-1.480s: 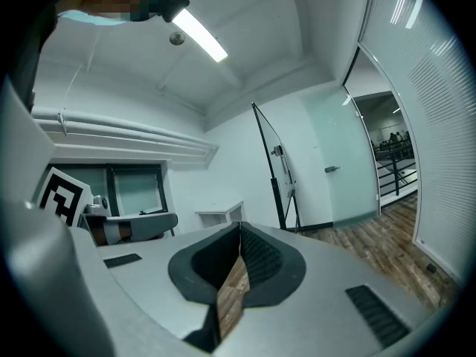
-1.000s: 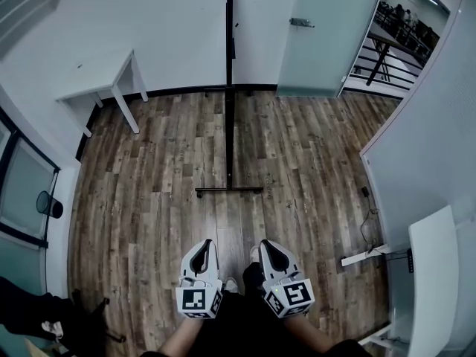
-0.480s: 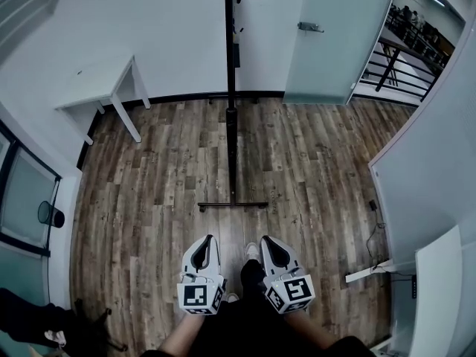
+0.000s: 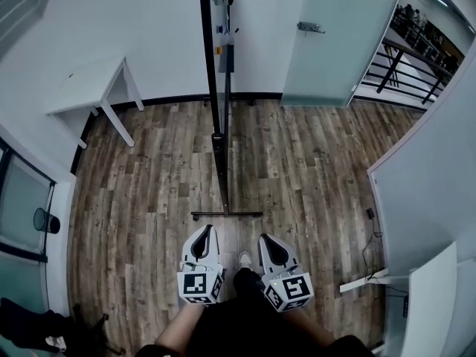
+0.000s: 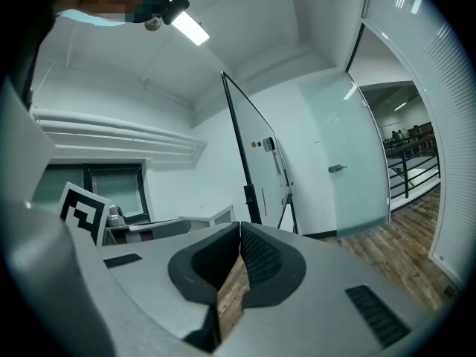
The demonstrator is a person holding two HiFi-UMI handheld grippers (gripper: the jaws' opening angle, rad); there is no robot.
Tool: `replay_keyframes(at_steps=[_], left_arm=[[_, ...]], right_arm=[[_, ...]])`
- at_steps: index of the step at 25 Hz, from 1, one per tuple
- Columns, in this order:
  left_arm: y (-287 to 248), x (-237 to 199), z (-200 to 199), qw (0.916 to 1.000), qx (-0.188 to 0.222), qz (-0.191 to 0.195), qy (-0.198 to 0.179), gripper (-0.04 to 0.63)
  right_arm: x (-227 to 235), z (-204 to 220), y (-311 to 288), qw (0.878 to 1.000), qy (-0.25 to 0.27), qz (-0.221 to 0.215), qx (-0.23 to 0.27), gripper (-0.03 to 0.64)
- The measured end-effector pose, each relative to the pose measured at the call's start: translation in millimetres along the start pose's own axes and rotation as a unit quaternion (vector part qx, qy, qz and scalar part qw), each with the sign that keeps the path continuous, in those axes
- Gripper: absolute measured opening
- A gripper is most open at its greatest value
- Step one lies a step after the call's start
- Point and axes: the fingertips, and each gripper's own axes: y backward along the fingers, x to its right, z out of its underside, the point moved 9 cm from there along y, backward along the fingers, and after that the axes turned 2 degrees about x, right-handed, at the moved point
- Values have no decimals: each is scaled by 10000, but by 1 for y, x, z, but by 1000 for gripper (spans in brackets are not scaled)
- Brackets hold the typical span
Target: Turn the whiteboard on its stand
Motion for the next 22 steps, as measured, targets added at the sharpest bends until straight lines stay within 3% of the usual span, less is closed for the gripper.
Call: replay_keyframes(at_steps=[14, 17, 22], left_arm=[[-146, -22, 23, 9994, -270, -190, 63, 23], [-172, -29, 29, 9989, -397, -236, 71, 116], [-204, -43, 40, 9976, -597, -338, 91, 170]], right_arm=[[80, -19, -88, 9996, 18, -254, -155, 14], [94, -21, -106, 9994, 9, -290, -183, 14], [108, -24, -128, 9992, -22, -334, -196, 14]])
